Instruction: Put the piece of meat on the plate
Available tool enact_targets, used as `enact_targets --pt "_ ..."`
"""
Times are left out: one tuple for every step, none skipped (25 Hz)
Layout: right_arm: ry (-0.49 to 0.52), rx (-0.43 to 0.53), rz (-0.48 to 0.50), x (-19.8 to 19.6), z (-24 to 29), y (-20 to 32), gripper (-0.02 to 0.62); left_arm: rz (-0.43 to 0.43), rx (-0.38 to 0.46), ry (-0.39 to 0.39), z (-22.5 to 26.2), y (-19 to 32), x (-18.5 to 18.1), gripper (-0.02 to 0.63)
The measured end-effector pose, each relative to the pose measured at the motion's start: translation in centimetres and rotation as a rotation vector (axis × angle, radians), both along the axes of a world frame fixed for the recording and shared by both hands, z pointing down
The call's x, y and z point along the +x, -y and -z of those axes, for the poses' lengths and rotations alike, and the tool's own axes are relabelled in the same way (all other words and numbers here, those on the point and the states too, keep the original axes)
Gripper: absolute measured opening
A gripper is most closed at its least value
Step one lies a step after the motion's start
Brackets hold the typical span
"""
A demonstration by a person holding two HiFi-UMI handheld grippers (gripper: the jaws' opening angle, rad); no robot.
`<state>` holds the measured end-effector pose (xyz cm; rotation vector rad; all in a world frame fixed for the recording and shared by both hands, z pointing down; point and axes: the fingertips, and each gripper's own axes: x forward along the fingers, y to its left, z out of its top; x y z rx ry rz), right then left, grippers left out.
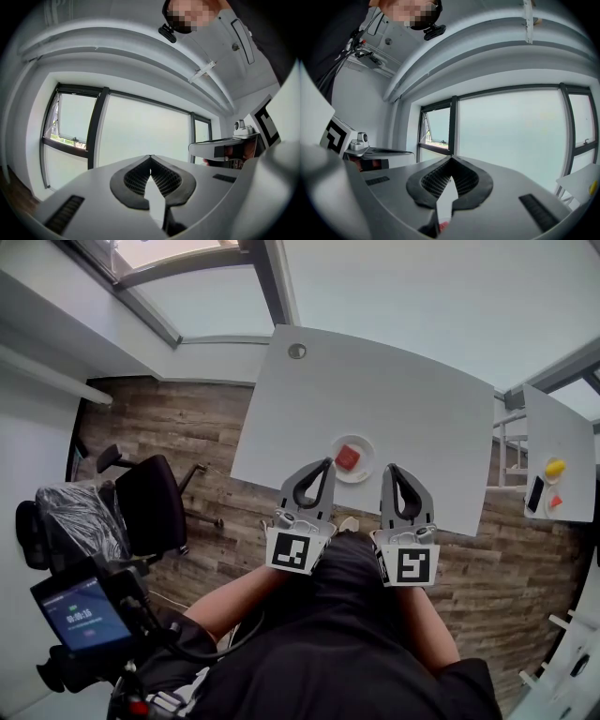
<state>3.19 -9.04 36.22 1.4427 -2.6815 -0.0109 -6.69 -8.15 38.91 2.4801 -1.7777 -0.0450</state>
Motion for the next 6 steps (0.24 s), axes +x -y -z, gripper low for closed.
enact_targets --pt "0.0 -0.001 -0.003 0.08 0.02 -0.03 0.005 0.001 -0.001 -0.003 0.04 0.03 -0.01 0.006" --pt "0.0 -0.002 -0.004 0.14 0.05 -0.05 0.005 0.001 0.0 -0.003 0.08 0.06 -0.02 0.006" --pt "0.001 -0.002 -0.003 0.18 0.09 -0.06 0.005 0.002 0.001 -0.003 0.13 0.09 -0.03 0.006" --pt "0.002 -0.002 -0.002 0.21 0.15 -0.05 0.005 0.003 0.002 -0.001 0.18 0.12 -0.03 0.006" --pt "0.003 -0.001 -0.001 0.24 0.22 -0.03 0.005 0.003 0.005 0.002 0.24 0.17 -0.03 0.006" --pt "0.003 0.0 0.0 0.27 0.29 -0.01 0.005 0.004 0.008 0.004 0.31 0.22 -0.03 0.006"
